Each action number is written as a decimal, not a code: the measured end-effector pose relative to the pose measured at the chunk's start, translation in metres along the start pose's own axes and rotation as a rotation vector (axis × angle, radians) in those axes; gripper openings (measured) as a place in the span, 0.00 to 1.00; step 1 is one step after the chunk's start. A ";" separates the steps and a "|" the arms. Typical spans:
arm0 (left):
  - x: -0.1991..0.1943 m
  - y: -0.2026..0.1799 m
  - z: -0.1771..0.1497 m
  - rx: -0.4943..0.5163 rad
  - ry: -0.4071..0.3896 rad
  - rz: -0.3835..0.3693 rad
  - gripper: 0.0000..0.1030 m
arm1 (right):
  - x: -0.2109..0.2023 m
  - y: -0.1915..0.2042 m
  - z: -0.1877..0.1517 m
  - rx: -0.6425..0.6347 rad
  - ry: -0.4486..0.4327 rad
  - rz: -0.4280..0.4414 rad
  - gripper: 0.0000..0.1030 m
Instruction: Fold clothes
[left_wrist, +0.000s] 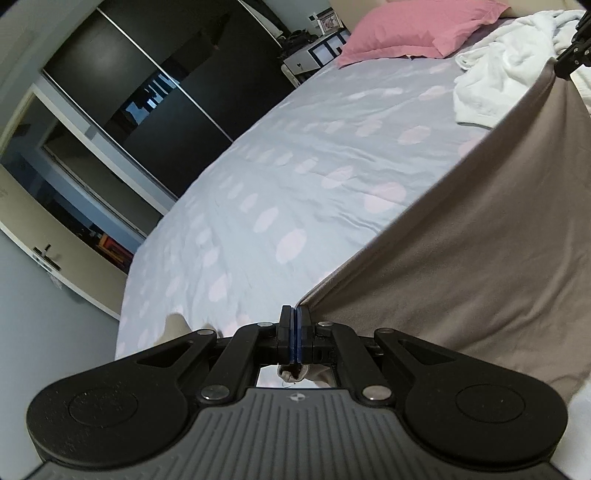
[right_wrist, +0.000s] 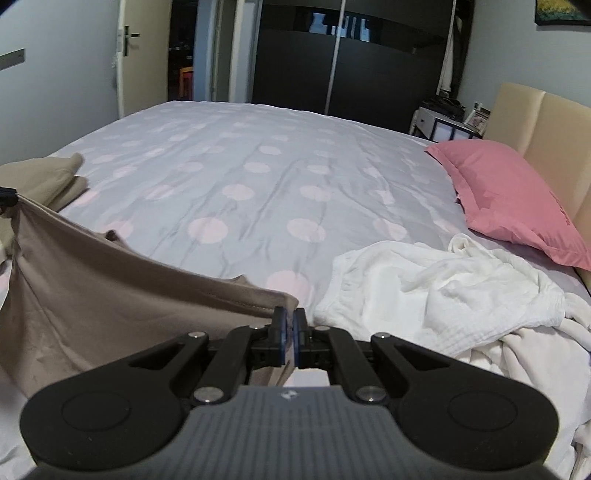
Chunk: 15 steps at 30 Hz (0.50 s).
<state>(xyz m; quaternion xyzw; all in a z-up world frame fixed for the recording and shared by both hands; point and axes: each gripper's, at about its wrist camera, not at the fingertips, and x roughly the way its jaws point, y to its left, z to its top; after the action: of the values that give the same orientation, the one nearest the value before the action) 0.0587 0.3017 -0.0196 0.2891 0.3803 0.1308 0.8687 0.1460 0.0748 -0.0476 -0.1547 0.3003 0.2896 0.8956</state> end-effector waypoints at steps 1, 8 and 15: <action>0.006 0.001 0.003 -0.007 0.004 -0.004 0.00 | 0.006 -0.002 0.003 0.007 0.002 -0.003 0.04; 0.060 -0.003 0.009 -0.011 0.081 -0.029 0.00 | 0.062 -0.005 0.016 0.026 0.050 -0.017 0.04; 0.097 -0.007 0.000 -0.022 0.136 -0.055 0.00 | 0.108 -0.001 0.015 0.036 0.107 -0.021 0.04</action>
<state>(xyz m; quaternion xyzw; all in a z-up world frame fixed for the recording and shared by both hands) 0.1243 0.3395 -0.0813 0.2594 0.4449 0.1303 0.8472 0.2237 0.1268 -0.1042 -0.1569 0.3514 0.2661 0.8838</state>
